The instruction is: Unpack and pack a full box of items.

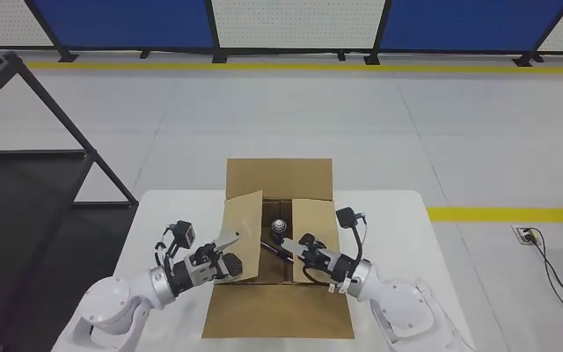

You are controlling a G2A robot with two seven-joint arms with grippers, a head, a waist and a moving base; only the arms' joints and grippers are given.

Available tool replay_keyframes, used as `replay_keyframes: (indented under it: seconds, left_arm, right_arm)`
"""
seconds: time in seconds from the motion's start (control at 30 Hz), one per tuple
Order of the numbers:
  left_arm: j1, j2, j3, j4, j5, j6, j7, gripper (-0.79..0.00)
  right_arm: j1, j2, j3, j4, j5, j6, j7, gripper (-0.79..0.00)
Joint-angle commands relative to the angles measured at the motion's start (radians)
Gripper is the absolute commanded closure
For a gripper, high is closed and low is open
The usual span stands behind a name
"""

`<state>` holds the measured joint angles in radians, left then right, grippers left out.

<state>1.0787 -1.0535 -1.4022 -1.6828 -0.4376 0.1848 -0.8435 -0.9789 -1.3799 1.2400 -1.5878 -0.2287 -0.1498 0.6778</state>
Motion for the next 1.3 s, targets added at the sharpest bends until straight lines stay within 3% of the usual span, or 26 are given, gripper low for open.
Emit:
replay_keyframes:
  seconds: [0.0, 0.6, 1.1, 1.27]
  left_arm:
    - [-0.004, -0.001, 0.014, -0.002, 0.009, 0.007, 0.007, -0.785]
    - [-0.037, -0.006, 0.088, 0.015, 0.08, 0.082, 0.086, -0.785]
    - [-0.038, -0.009, 0.111, 0.021, 0.102, 0.112, 0.125, -0.785]
    - [-0.034, -0.008, 0.105, 0.015, 0.093, 0.106, 0.128, -0.785]
  right_arm:
    - [0.006, 0.001, -0.001, 0.011, 0.006, 0.011, 0.012, -0.785]
    - [0.027, 0.012, -0.03, 0.047, 0.023, 0.024, 0.061, -0.785]
    - [0.015, 0.022, -0.036, 0.035, 0.038, 0.01, 0.055, -0.785]
    - [0.019, 0.025, -0.039, 0.039, 0.043, 0.055, 0.067, -0.785]
